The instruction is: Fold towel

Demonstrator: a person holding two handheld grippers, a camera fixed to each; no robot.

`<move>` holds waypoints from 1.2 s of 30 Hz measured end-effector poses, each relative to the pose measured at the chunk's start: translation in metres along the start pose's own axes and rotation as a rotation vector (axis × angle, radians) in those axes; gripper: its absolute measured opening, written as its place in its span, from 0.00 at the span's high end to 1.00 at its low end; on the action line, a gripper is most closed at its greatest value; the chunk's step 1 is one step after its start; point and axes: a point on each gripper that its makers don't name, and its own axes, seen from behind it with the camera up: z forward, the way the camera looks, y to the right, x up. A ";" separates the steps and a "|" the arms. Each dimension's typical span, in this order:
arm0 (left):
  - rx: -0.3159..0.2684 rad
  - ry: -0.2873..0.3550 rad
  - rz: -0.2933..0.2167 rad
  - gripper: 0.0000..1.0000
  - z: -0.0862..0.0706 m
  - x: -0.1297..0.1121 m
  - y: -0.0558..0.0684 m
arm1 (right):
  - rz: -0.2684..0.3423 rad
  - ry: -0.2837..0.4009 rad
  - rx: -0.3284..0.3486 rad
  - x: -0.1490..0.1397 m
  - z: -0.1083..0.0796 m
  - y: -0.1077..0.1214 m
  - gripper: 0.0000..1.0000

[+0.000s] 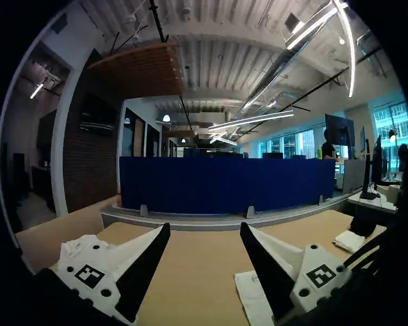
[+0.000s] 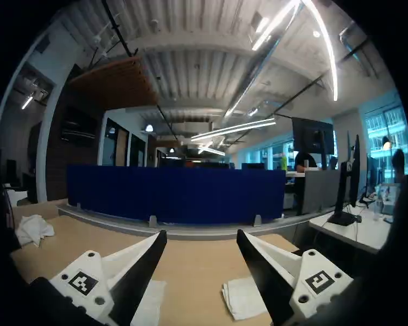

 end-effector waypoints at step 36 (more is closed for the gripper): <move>-0.399 -0.360 0.177 0.05 -0.014 -0.029 0.093 | -0.088 -0.410 0.476 -0.014 -0.018 -0.096 0.00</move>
